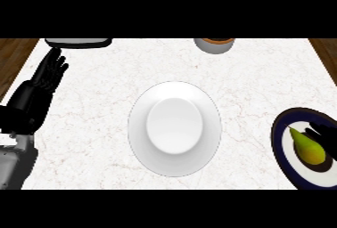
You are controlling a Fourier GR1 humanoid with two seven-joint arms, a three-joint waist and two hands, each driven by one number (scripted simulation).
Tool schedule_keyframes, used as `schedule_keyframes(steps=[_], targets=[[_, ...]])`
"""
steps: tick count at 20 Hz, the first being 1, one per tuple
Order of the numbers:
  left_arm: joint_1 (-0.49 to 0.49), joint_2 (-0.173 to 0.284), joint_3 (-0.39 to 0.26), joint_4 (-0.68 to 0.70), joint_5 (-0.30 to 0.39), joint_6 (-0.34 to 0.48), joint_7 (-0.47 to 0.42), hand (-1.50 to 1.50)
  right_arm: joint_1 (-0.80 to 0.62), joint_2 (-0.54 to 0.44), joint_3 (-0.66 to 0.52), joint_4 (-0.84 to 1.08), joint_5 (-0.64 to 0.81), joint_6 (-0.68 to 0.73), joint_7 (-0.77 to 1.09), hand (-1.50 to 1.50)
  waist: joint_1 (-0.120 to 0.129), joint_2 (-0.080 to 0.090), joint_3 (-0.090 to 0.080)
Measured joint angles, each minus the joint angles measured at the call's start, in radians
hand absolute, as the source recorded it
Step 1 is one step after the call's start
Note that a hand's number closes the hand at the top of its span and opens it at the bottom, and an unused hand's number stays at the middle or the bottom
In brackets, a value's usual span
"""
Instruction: Pick the pear from the plate and place it in the plate
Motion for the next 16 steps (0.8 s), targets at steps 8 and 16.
schedule_keyframes(steps=[8, 16], targets=[[-0.002, -0.028, 0.018, -0.039, -0.029, -0.021, 0.052, 0.00, -0.109, 0.078, 0.001, 0.192, 0.112, 0.021, -0.005, -1.50, 0.001, 0.000, 0.001], [0.007, -0.064, 0.058, -0.028, -0.065, -0.063, 0.041, 0.00, -0.198, 0.142, -0.013, 0.353, 0.193, 0.050, -0.082, -1.50, 0.000, -0.001, 0.000]])
